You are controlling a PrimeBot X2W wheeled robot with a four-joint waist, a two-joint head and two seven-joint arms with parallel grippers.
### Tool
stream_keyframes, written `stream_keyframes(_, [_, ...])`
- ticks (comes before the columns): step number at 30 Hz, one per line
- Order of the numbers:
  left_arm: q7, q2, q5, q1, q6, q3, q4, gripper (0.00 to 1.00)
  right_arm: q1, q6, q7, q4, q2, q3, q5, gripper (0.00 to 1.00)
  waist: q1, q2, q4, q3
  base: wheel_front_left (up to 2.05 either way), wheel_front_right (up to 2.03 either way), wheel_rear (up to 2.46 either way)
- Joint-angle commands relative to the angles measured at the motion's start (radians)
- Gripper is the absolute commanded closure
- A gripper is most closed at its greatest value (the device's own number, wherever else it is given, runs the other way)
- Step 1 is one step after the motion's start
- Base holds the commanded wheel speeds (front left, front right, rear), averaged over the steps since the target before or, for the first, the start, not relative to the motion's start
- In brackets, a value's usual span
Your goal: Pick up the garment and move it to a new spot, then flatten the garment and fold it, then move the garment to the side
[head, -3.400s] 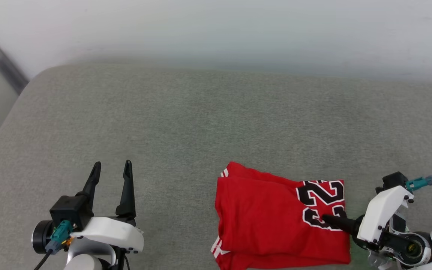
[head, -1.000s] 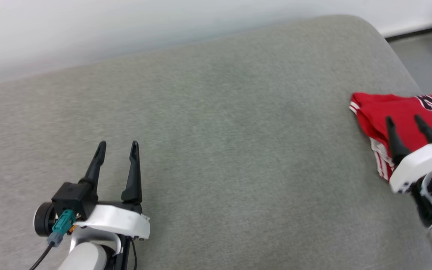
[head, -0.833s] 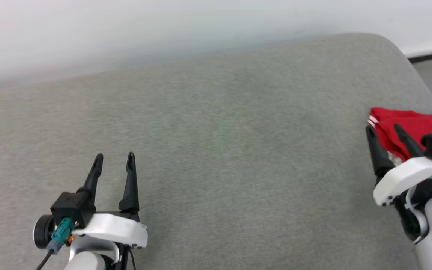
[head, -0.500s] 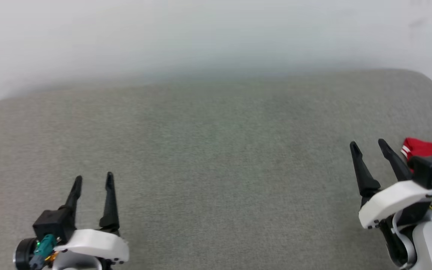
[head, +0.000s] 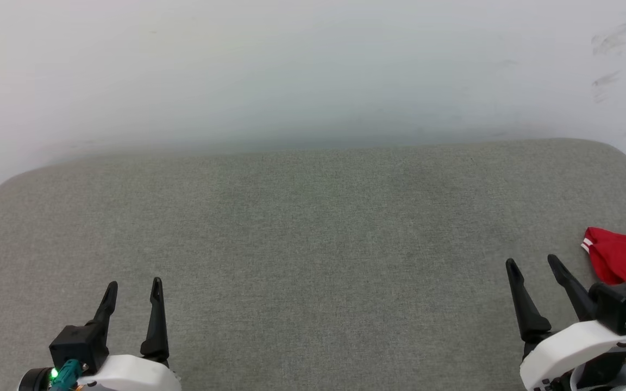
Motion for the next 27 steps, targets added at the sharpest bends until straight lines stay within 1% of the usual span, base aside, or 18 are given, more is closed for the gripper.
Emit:
stream_keyframes(1, [0.003, 0.003, -0.002, 0.009, -0.003, -0.003, 0.004, 0.00, 0.024, -0.001, 0.003, -0.016, 0.007, -0.003, -0.009, 0.00, 0.0003, 0.0000, -0.002, -0.003, 0.00, 0.00, 0.00])
stream_keyframes(9, [0.010, 0.007, -0.011, 0.003, -0.004, -0.007, 0.013, 0.00, 0.036, -0.001, 0.006, -0.039, 0.020, 0.003, -0.020, 0.00, 0.0003, 0.0000, -0.015, -0.004, 0.00, 0.00, 0.00])
stream_keyframes(23, [0.012, 0.010, -0.026, 0.001, -0.010, -0.007, 0.026, 0.00, 0.014, -0.001, -0.001, -0.026, 0.022, 0.011, -0.021, 0.00, 0.0003, 0.0000, -0.014, -0.004, 0.00, 0.00, 0.00])
stream_keyframes(24, [0.014, 0.003, -0.028, 0.003, -0.008, -0.006, 0.028, 1.00, 0.028, 0.000, 0.003, -0.026, 0.018, 0.010, -0.018, 1.00, 0.0003, 0.0000, -0.014, -0.004, 0.00, 0.00, 0.00])
stream_keyframes(27, [0.019, -0.013, -0.046, 0.012, -0.013, -0.006, 0.041, 1.00, 0.032, 0.000, 0.007, -0.001, 0.020, 0.006, 0.005, 1.00, 0.0003, 0.0000, -0.013, -0.003, 0.00, 0.00, 0.00])
